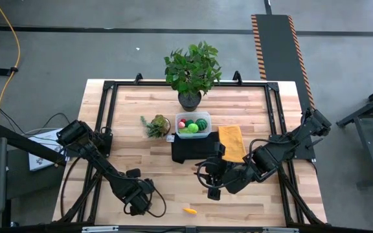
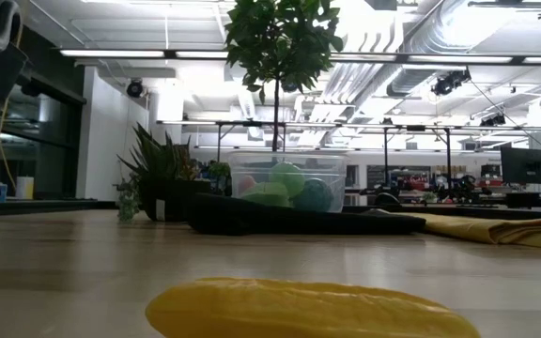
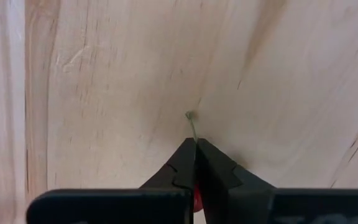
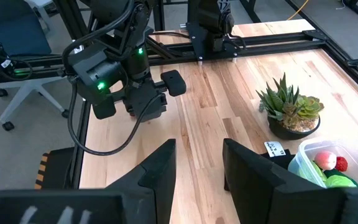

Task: Pick and placing Produce into tupperware
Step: Put the top dark red cherry into the transparent bin

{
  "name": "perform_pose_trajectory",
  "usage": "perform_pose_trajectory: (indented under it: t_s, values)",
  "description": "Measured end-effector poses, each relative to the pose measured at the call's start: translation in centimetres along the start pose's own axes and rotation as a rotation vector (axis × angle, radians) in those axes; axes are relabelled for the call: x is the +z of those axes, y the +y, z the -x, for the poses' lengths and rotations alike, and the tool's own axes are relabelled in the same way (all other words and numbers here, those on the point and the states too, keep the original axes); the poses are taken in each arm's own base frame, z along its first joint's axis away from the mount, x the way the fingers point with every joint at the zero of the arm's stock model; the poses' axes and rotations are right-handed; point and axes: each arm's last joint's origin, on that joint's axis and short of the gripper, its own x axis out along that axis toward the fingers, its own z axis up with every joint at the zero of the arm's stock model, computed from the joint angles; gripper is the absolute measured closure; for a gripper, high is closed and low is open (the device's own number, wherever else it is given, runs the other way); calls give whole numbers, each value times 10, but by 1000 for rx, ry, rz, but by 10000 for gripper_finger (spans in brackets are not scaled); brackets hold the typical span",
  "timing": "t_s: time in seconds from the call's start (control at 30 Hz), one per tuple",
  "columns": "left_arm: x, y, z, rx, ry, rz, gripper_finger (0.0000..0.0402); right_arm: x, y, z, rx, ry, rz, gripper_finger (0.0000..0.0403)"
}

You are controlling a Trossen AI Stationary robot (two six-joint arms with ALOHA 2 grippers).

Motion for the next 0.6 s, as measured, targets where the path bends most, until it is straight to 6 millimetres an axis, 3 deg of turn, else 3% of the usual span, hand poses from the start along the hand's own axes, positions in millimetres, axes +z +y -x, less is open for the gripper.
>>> perform_pose_trajectory:
  t_s: [0.33,0.6]
  values:
    - [1,-1,3,-1,0,-37,400,0,0,0,0,0,0,279]
    - [16,-2,14,-9,-20,-92,400,2,-3,-2,-9,-4,-4,279]
